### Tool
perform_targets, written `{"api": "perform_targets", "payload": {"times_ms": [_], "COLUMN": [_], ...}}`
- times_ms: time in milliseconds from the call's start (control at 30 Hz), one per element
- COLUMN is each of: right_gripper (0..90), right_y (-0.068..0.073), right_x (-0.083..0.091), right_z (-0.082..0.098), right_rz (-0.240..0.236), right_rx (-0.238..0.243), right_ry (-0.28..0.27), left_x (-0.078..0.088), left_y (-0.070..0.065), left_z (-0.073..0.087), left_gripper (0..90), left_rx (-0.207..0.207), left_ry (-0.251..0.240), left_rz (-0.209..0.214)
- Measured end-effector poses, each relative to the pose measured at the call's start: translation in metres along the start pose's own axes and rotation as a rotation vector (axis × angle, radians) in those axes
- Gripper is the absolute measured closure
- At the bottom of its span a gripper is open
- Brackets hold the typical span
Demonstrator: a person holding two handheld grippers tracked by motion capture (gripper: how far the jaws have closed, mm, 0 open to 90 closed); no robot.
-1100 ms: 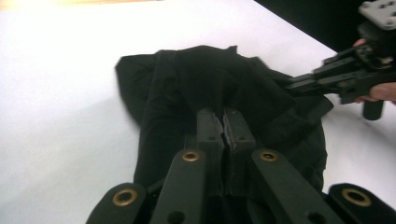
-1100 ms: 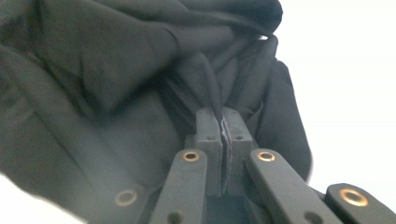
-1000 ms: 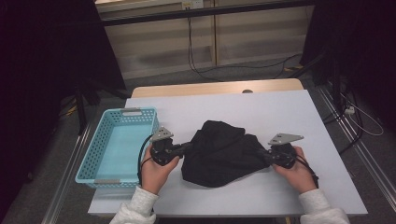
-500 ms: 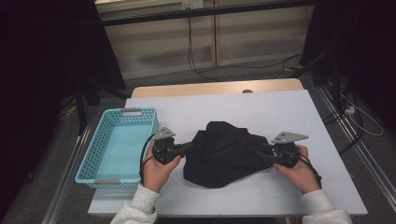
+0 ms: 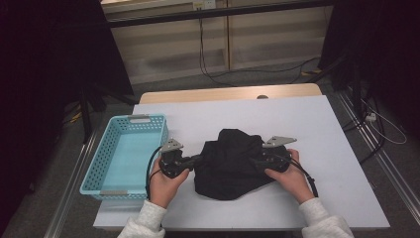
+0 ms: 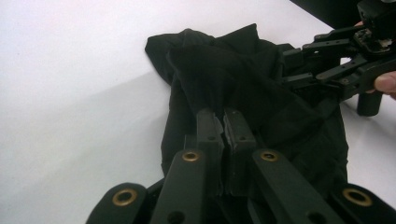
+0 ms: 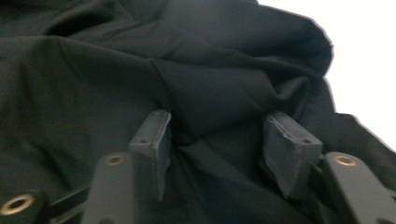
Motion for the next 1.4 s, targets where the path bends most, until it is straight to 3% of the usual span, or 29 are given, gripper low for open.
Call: {"api": "perform_targets", "payload": {"times_ms": [67,133,333,533,667,767,933,1067,1400], "right_gripper": [73.4,81.2,83.7,83.7,83.6,81.1,65.8,64.1,49.8], "right_y": [0.002,0.001,-0.008,-0.021,-0.022,-0.022,-0.023,-0.030,-0.045], "right_x": [0.001,0.004,0.032,0.068,0.079,0.083,0.085,0.087,0.083], "right_z": [-0.001,-0.001,0.008,0.032,0.045,0.045,0.033,0.022,-0.003], "right_rz": [-0.028,-0.037,-0.025,0.019,0.010,0.019,0.048,0.070,0.123], "right_rx": [0.008,0.016,0.019,0.020,0.015,0.025,0.000,0.008,-0.014], "right_ry": [-0.006,-0.007,-0.008,0.018,0.037,0.016,-0.028,-0.052,-0.101], "left_x": [0.001,0.002,0.006,-0.004,-0.013,-0.016,-0.017,-0.013,-0.007], "left_y": [0.002,0.003,0.003,-0.006,-0.006,-0.003,-0.003,-0.002,0.002], "left_z": [0.000,0.000,-0.002,0.001,0.003,0.004,0.005,0.004,0.008], "left_gripper": [87.0,87.1,87.1,87.2,88.0,88.5,88.7,88.8,88.9], "left_rx": [0.004,0.007,0.002,-0.010,-0.016,-0.009,-0.005,0.001,0.008], "left_ry": [-0.003,-0.002,-0.007,0.014,0.036,0.045,0.056,0.048,0.053], "left_rz": [-0.005,-0.008,-0.006,0.011,0.007,0.007,0.004,0.000,-0.011]}}
Point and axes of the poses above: each handheld gripper's, and its own axes: x roughly backward along the jaws, z roughly out of its underside, y roughly to its left, the point moved 8 cm from there along -x, roughly forward along the jaws, and after that the axes turned 10 degrees about x, right-handed, at the moved point
